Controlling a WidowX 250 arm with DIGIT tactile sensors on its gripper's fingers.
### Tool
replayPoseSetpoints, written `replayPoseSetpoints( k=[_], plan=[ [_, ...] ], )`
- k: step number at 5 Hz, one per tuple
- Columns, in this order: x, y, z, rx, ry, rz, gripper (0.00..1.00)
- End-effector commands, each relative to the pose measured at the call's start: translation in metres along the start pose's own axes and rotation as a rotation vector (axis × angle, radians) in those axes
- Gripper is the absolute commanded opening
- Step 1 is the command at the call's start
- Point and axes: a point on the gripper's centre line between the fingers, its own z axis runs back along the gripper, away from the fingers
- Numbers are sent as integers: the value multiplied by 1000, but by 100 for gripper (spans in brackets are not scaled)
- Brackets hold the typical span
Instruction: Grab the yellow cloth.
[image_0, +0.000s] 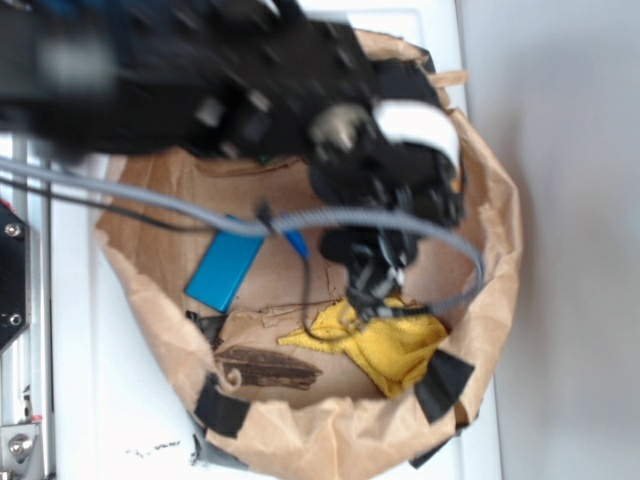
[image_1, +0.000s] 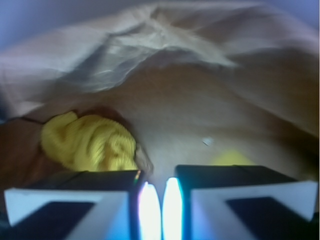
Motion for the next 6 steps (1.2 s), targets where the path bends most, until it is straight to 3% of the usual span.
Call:
replayPoseSetpoints(
  k=[1,2,3,4,5,6],
  plan=[
    [-3,1,28,69,12,-77,100],
    [-6,-10,-6,16,28,-178,100],
    [-11,-26,-29,7,-27,-229,100],
    [-8,-40,-46,-95,15,-249,100],
    [-3,-55,-62,-119,-34,-259,100],
    [8,-60,-78,-84,-76,-237,100]
  ],
)
